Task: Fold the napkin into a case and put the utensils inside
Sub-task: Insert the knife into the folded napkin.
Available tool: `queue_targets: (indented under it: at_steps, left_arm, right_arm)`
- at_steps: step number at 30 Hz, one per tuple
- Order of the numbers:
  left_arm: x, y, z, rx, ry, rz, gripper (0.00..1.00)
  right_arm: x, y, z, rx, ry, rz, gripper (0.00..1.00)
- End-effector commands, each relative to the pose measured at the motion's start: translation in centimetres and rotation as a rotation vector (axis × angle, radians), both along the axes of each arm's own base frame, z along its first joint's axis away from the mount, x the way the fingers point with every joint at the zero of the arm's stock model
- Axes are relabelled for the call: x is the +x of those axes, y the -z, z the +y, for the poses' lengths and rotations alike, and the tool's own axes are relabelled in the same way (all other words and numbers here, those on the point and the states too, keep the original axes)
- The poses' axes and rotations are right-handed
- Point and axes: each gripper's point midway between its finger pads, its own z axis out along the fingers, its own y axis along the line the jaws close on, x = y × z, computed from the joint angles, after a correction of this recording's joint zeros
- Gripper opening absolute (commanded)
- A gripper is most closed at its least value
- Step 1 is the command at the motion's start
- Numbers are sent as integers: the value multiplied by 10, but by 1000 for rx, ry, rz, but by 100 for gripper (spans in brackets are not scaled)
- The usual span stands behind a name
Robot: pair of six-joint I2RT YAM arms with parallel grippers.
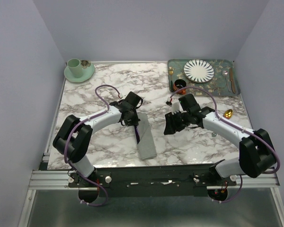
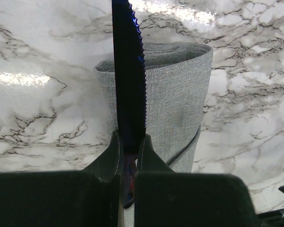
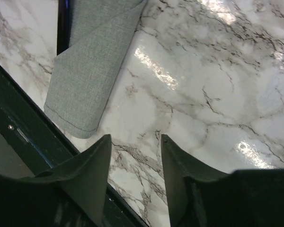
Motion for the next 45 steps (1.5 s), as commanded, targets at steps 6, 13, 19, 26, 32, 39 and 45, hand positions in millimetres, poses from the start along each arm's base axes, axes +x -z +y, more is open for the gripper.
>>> queue_targets:
  at_steps: [6,13,19,26,32,39,45]
  left_arm:
    - [3,-4,-6,-4,5,2,0]
    - [5,-8,-9,-24,13,-17,0]
    - [6,-7,-14,-41,22,-18,0]
    - [5,-6,-18,-55,33,-8,0]
    - [5,-6,-17,-54,32,-5,0]
    - [8,-11,-19,-62,31,-14,0]
    - [2,-5,-19,-59,37,12,0]
  right_arm:
    - [-39,-38,51,159,-430,-404,42]
    - [-90,-38,74,166,-830,-628,34]
    - [-131,-21,84,188,-1122,-771,36]
    - [-153,13,97,144,-1357,-882,31]
    - [-140,42,110,6,-1377,-921,20]
    - [-120,52,120,-100,-1299,-982,20]
    - [-106,59,123,-169,-1239,-1004,19]
